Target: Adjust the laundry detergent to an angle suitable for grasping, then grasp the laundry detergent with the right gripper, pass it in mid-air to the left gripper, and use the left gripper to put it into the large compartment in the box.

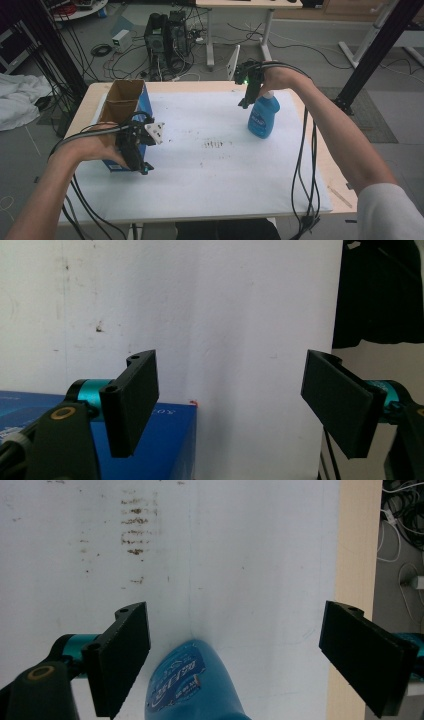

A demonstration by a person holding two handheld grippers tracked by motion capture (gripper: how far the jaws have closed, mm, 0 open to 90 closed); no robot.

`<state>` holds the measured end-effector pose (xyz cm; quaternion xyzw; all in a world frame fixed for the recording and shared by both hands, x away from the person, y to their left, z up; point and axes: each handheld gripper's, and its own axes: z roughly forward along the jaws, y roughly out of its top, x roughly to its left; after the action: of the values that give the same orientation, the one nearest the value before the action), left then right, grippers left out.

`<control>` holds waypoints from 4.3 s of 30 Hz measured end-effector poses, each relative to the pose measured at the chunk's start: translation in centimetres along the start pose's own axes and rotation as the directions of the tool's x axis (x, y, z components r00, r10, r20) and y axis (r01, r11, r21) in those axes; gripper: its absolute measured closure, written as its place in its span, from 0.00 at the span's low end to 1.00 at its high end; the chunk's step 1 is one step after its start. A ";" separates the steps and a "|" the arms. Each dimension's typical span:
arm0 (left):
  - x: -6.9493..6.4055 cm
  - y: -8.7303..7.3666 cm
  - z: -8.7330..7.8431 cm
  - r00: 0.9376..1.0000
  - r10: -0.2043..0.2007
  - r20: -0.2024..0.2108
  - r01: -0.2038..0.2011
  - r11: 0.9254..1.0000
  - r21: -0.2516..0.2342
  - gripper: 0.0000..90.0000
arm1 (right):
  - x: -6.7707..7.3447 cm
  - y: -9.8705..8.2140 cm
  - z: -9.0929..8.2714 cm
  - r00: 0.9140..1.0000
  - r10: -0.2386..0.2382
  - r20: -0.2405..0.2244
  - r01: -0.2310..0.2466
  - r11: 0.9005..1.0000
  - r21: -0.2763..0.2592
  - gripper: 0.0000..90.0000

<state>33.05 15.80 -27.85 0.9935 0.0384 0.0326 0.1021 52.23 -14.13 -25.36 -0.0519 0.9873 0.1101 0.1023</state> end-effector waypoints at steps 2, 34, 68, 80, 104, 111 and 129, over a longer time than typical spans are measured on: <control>0.0 0.0 0.0 1.000 0.011 -0.008 -0.011 1.000 -0.001 0.26 | 0.0 0.0 0.0 1.000 -0.006 0.001 0.006 1.000 -0.002 0.14; -1.2 0.4 -0.5 0.999 0.007 -0.032 -0.008 1.000 -0.028 0.26 | 0.8 0.5 -0.6 0.999 -0.008 0.037 0.008 1.000 0.012 0.14; 0.1 0.3 0.0 1.000 0.006 -0.024 -0.007 0.999 -0.044 0.26 | 5.0 -1.3 -4.1 0.997 0.078 0.029 -0.076 0.994 -0.073 0.14; 0.3 0.5 0.1 1.000 0.010 -0.022 -0.011 0.999 -0.036 0.26 | 8.5 -4.2 -4.5 0.991 0.131 0.023 -0.129 0.990 -0.061 0.14; 0.1 0.6 0.3 0.999 0.028 -0.040 -0.030 0.999 -0.043 0.26 | 9.8 -11.8 -3.7 0.873 0.481 0.084 -0.478 0.877 -0.054 0.14; 0.0 0.6 0.2 0.999 0.031 -0.042 -0.034 0.998 -0.048 0.26 | 9.7 -12.6 -2.9 0.821 0.564 0.094 -0.552 0.824 -0.124 0.14; -0.3 0.7 0.4 0.998 0.034 -0.047 -0.037 0.998 -0.060 0.26 | 9.0 -14.1 0.7 0.673 0.732 0.105 -0.671 0.664 -0.331 0.14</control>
<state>32.79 15.00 -28.17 0.9894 0.0221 0.0586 0.1308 45.38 -28.40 -30.88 0.3350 0.8869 0.2770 0.1564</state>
